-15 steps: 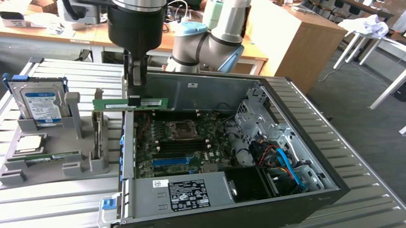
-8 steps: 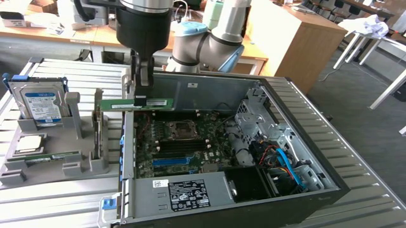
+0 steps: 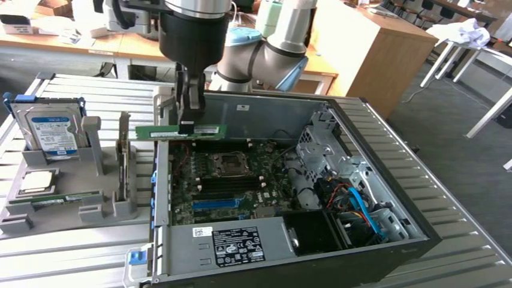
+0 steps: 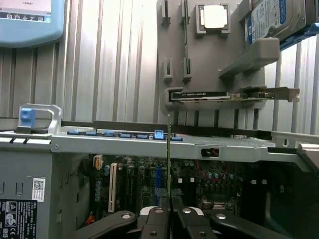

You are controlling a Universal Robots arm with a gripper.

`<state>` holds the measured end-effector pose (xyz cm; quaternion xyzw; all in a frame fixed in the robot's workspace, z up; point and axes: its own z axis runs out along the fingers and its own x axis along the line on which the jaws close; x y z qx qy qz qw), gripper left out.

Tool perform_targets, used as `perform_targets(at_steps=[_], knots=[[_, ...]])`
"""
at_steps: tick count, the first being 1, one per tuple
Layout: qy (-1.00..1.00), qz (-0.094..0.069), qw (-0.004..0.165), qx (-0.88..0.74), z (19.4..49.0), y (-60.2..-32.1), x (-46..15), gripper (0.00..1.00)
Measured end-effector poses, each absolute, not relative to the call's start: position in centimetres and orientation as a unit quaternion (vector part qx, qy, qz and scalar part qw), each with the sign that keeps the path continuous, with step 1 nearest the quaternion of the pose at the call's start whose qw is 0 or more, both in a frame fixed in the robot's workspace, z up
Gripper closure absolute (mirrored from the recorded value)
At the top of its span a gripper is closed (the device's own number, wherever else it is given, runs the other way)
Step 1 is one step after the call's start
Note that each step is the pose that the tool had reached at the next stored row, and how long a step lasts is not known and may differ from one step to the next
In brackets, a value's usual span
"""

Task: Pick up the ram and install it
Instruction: 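Pick up the ram and move it above insertion slot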

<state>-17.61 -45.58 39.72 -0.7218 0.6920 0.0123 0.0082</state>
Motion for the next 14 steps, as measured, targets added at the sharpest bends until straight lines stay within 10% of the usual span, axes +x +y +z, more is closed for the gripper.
perform_targets(at_steps=[14], knots=[[0.692,0.012,0.008,-0.722,39.7,-45.6,-15.7,0.87]])
